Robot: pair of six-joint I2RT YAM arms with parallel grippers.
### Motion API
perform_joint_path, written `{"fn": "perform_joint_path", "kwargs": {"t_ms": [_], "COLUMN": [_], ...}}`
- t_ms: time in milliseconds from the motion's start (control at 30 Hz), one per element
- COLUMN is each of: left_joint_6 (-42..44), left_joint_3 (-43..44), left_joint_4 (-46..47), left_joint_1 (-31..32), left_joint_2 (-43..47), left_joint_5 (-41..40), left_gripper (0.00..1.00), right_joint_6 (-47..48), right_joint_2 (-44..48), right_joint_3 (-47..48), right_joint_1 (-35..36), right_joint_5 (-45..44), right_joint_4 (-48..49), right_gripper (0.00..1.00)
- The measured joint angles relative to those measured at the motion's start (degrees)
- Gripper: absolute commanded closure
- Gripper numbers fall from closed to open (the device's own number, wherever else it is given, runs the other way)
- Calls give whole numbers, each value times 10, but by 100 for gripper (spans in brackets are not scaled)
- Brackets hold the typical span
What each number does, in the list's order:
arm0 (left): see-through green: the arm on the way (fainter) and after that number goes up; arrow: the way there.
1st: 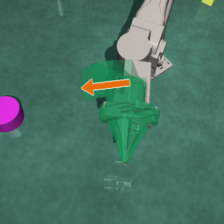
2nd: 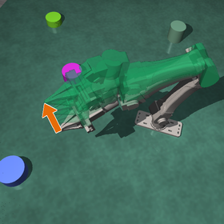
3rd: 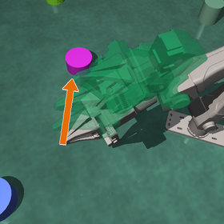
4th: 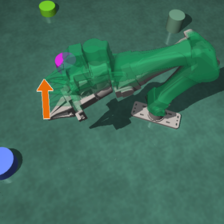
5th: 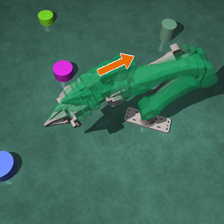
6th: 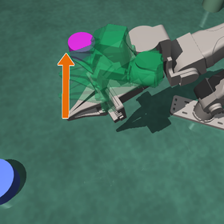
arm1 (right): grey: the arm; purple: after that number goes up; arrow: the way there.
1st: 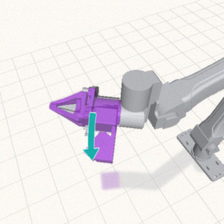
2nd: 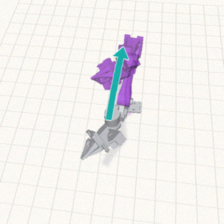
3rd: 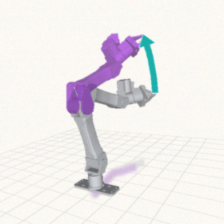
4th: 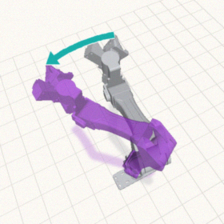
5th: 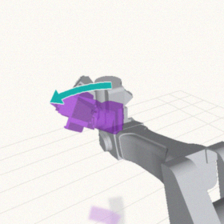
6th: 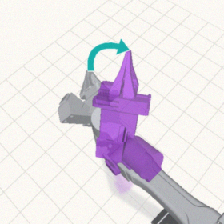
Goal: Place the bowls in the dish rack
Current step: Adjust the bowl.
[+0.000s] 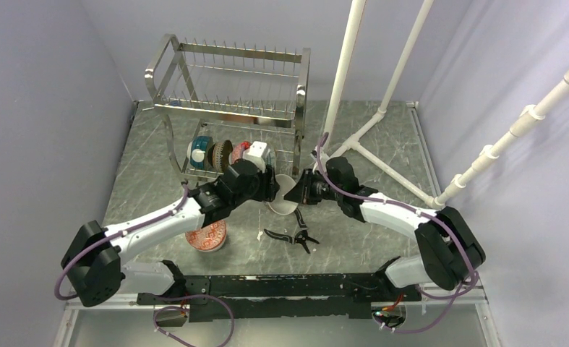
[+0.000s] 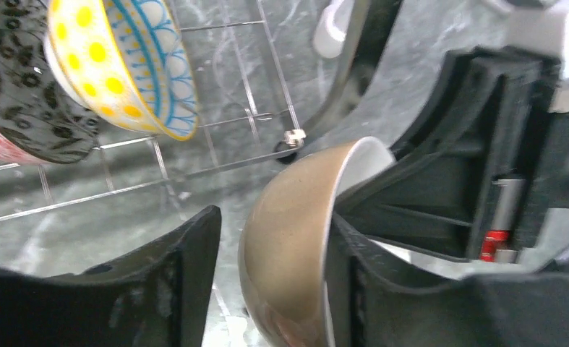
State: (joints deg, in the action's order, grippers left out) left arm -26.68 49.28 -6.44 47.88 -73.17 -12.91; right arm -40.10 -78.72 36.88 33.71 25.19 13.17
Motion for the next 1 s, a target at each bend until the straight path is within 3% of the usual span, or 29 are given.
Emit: {"fn": "perform_joint_path", "kwargs": {"t_ms": [100,400,633,1000], "left_joint_6": [-18,-45,-91,-191], "left_joint_3": [-12,-15,-45,-106], "left_joint_4": [11,6,32,151], "left_joint_1": [-1,-18,-75,-123], "left_joint_2": [26,44,44,50], "left_joint_5": [27,98,225,421], "left_gripper": [25,17,7,6], "right_joint_6": [7,33,61,101], "right_joint_2": [9,30,37,81], "right_joint_3": [0,0,0,0], "right_joint_1": [-6,-28,-37,-45], "right_joint_5": [16,19,21,47], "right_joint_4": [-12,-37,-48,-77], "right_gripper": [100,100,100,100]}}
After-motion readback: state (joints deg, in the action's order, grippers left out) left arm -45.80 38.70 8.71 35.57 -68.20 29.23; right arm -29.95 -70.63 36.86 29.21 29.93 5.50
